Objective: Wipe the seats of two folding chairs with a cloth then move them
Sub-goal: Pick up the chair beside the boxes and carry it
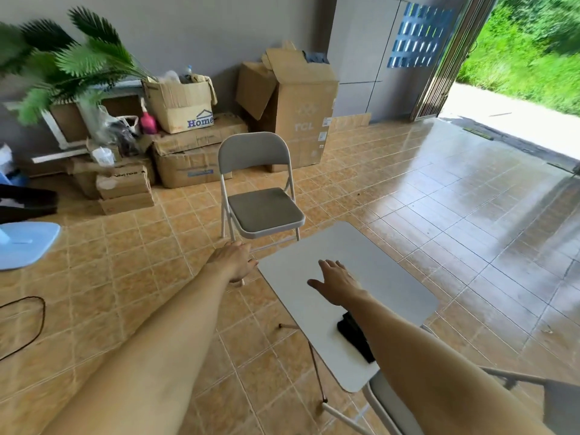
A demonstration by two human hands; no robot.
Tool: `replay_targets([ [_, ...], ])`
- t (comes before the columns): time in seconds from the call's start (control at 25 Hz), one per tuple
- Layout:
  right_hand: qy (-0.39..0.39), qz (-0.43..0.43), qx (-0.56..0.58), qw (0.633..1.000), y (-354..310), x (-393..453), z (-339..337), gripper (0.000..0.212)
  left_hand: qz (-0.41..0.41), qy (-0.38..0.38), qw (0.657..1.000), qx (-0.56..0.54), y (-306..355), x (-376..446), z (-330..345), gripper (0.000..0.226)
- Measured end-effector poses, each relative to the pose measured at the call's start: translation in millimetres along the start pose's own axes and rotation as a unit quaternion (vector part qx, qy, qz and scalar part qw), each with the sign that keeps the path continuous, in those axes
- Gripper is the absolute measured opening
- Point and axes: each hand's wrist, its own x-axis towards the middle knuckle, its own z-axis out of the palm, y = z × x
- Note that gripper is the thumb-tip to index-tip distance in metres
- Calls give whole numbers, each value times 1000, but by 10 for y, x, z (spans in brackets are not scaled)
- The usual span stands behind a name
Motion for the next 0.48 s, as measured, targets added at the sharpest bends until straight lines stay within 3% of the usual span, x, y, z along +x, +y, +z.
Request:
replay_targets([
  [0.24,-7,-20,3,1000,-555,1326,-40,68,-29,-5,999,13,-758,959,-333,56],
  [0.48,-17,-26,35,999,-990,3033,-218,62,-41,-6,999,8,-1363,2421,-1031,56],
])
